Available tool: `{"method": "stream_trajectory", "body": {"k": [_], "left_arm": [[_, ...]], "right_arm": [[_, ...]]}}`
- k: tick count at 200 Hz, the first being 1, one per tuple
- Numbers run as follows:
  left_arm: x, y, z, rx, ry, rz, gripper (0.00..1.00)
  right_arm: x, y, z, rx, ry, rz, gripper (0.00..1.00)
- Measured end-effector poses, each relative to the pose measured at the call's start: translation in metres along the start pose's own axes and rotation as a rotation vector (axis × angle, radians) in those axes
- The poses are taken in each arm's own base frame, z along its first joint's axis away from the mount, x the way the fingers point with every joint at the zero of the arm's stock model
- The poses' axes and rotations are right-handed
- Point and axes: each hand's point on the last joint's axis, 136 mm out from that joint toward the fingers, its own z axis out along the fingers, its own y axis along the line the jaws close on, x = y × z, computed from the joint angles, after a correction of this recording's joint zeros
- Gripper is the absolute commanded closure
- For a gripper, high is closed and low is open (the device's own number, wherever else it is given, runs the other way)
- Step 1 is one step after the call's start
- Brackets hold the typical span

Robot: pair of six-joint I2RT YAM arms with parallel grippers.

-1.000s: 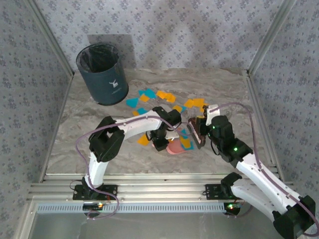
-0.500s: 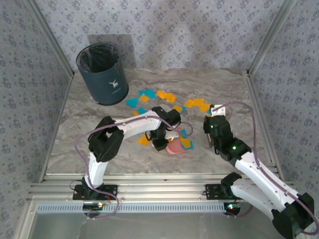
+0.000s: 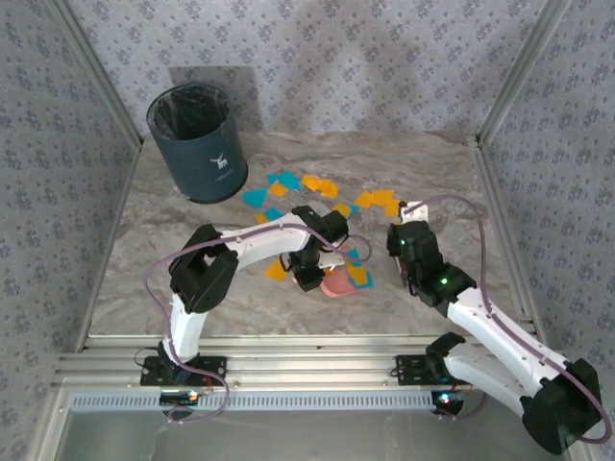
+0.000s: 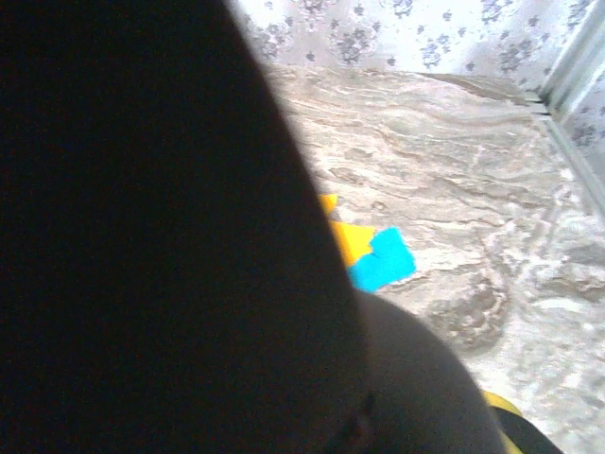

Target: Sweep away the paper scraps from the table

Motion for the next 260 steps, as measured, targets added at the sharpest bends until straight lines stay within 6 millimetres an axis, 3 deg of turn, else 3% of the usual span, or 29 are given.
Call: {"method": "stream_trajectory", "body": {"k": [124,260], "left_arm": [[0.000,-0.001,0.000,0.004,-0.001,0.000,1.00],[0.001,0.006,0.001,0.008,-0.004,-0.048,1.00]], "right_arm": [[-0.003,0.042,0.003,-0.226,-0.007,0.256,1.00],[-0.005,0.047,-0.017,-0.282,0.004,0.295,1.00]]}}
